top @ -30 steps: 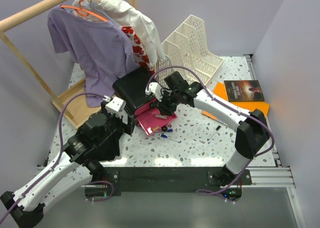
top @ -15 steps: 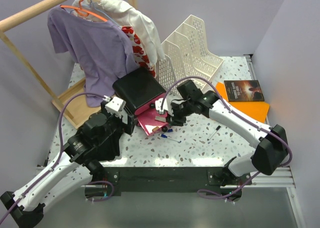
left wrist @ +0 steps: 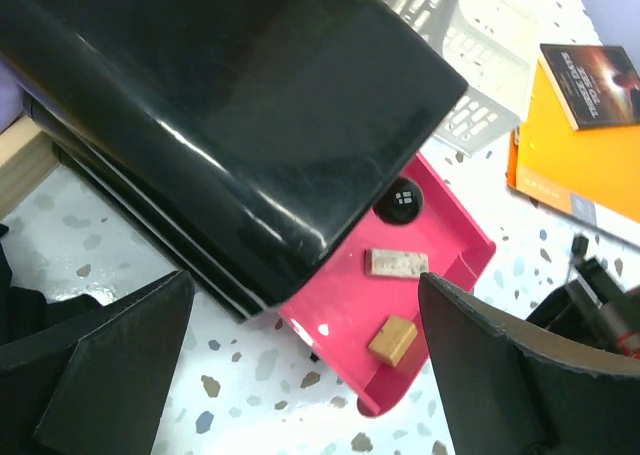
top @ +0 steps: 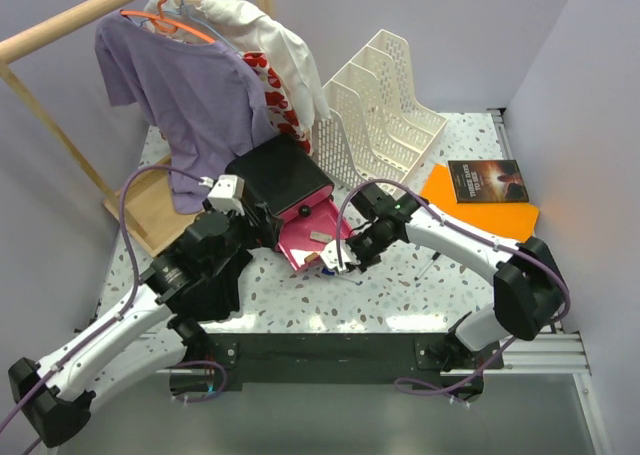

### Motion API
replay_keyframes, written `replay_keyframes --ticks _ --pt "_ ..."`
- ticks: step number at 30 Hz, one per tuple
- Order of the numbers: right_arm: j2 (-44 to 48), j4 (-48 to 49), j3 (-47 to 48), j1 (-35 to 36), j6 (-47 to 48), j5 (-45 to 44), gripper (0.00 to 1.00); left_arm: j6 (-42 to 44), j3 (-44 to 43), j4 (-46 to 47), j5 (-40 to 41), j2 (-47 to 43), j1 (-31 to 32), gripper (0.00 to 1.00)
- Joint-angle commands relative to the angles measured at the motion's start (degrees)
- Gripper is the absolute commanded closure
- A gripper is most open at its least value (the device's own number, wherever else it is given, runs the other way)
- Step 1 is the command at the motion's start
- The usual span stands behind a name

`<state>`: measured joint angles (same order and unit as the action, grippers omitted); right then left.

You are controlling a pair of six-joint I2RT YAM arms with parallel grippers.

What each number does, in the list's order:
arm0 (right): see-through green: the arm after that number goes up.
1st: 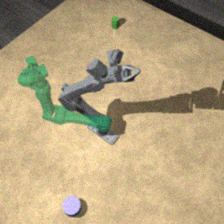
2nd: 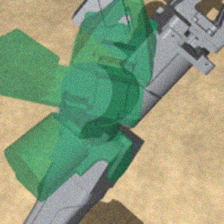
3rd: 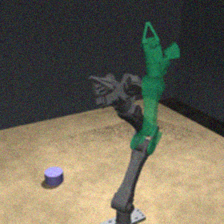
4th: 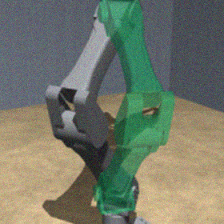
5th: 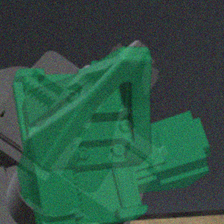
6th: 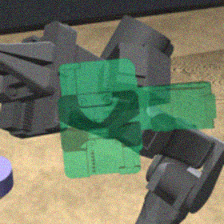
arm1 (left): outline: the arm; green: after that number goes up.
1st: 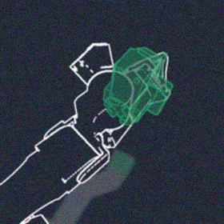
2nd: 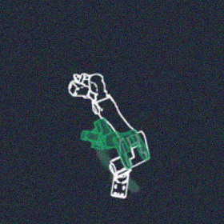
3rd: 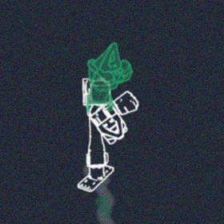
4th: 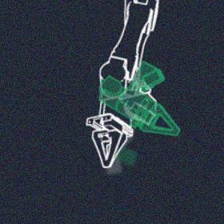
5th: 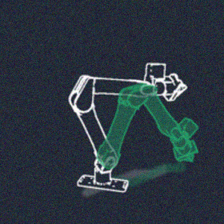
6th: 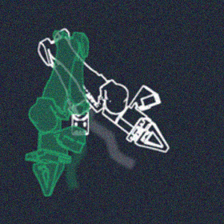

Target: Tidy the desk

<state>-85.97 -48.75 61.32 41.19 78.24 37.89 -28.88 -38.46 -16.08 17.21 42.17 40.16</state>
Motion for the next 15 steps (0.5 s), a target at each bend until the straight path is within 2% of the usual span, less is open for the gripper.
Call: replay_keyframes --ticks 1,8,15 --pt "-1.3 11.1 -2.7 0.4 -1.2 -6.6 1.00 -7.4 -6.4 -1.4 6.5 5.5 -0.3 0.00" --pt "-3.0 24.0 -6.6 1.2 -5.4 -12.8 1.00 -13.0 -8.4 -3.0 12.5 11.4 -0.7 0.02" --pt "-4.4 33.4 -7.7 1.6 -9.0 -15.0 0.98 -17.4 -8.5 -4.6 13.6 15.0 -1.8 0.07"
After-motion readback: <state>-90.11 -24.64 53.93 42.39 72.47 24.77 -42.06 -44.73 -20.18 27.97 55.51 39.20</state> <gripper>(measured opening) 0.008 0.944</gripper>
